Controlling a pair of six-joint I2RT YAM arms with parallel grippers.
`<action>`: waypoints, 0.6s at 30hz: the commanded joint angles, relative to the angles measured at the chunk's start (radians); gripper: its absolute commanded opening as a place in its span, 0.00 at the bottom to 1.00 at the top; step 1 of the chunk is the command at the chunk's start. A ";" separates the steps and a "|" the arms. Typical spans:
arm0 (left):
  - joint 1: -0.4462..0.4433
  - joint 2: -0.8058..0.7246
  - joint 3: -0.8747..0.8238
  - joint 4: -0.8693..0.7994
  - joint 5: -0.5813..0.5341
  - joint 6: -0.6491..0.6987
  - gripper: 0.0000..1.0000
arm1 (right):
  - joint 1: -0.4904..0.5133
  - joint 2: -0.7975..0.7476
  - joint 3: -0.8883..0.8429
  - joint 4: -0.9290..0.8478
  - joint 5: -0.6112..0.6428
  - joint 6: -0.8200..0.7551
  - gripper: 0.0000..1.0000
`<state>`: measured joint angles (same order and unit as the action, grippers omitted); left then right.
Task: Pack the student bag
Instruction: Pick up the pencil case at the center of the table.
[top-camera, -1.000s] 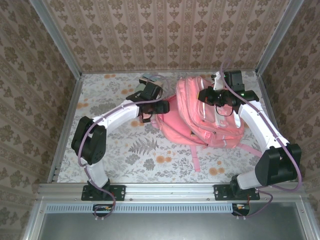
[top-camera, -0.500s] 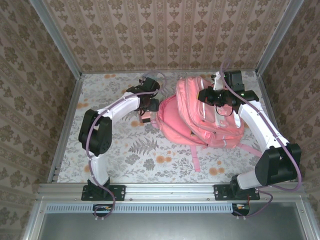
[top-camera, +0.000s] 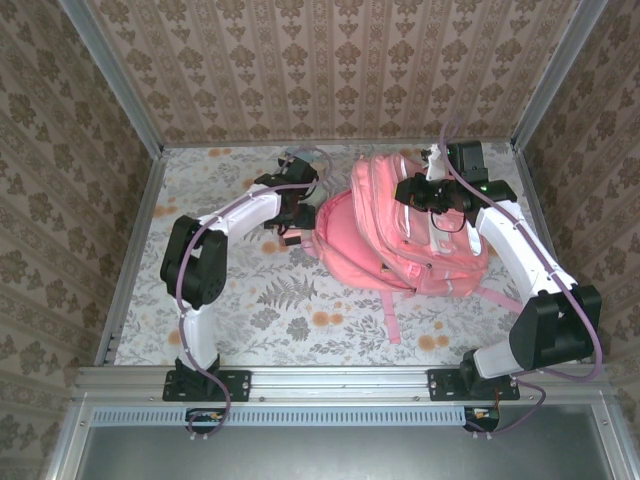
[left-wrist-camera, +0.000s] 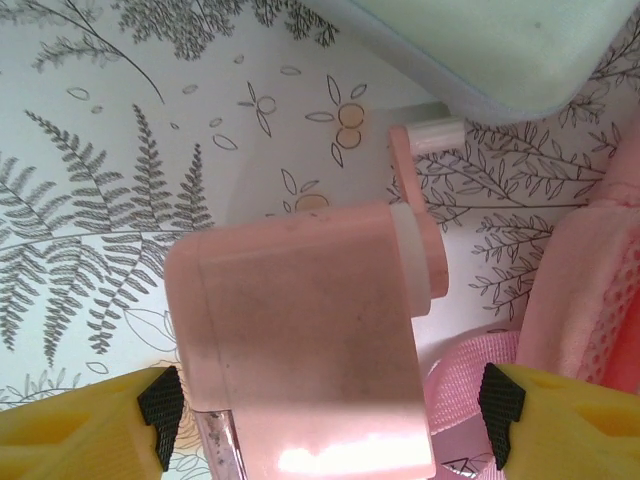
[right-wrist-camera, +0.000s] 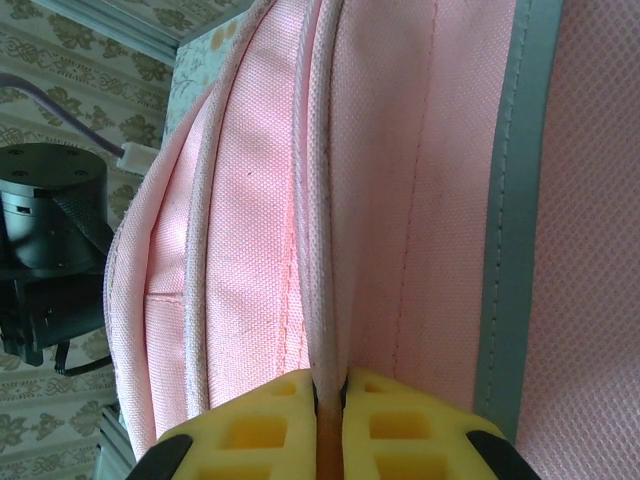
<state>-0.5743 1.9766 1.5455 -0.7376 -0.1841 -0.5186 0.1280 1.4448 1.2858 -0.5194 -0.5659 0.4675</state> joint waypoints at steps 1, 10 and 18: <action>0.002 0.017 -0.021 -0.028 0.029 -0.031 0.80 | -0.005 0.007 0.017 0.030 -0.032 -0.007 0.12; 0.002 0.031 -0.014 -0.043 -0.003 -0.033 0.63 | -0.005 0.000 0.014 0.032 -0.031 -0.004 0.13; 0.002 0.066 -0.001 -0.058 0.000 -0.032 0.78 | -0.005 -0.004 0.008 0.035 -0.036 0.003 0.14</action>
<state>-0.5743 2.0197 1.5383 -0.7567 -0.1860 -0.5457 0.1280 1.4487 1.2858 -0.5190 -0.5705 0.4706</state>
